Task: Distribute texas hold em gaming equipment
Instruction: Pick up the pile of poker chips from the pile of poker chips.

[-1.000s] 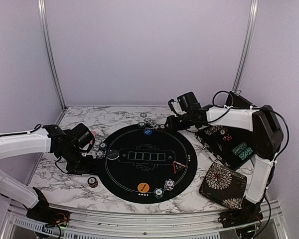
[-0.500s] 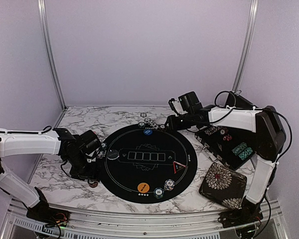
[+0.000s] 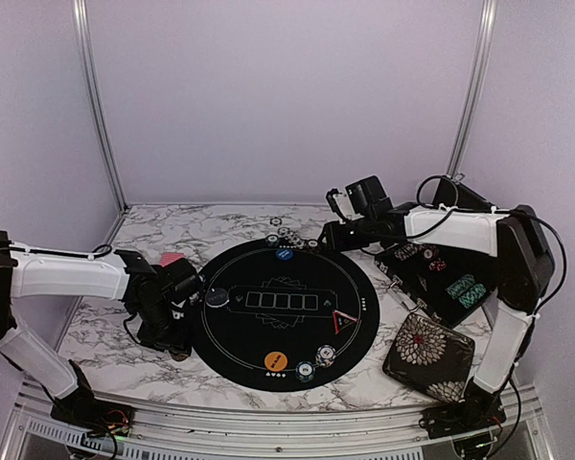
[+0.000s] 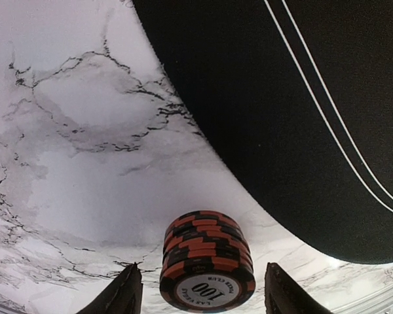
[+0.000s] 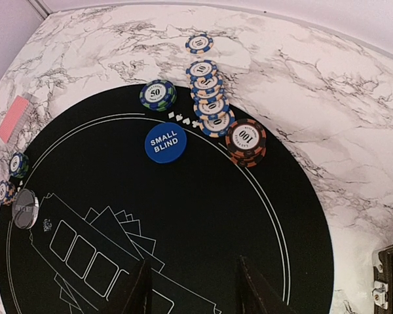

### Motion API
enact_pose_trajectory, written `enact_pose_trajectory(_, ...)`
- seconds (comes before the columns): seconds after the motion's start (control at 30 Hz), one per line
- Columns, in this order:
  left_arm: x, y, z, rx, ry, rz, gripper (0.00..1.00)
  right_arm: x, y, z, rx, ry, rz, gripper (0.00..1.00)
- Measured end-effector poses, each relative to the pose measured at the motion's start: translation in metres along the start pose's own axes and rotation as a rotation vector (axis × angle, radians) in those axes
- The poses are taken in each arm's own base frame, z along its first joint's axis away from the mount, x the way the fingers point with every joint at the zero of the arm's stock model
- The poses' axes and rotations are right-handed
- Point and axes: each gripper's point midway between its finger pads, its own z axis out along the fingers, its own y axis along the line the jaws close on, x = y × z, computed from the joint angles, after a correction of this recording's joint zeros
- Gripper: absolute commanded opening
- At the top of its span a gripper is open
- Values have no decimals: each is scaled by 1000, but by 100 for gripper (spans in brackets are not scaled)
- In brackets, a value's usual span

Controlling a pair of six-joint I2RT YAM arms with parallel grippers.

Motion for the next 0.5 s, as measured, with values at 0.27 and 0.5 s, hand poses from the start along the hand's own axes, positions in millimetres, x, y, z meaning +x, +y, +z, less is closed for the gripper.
enact_pose_trajectory(0.27, -3, -3, 1, -10, -4, 18, 60, 4, -2, 0, 5, 3, 0, 41)
enact_pose_trajectory(0.5, -2, -4, 3, -19, 2, 28, 55, 1, -1, -3, 5, -10, -1, 41)
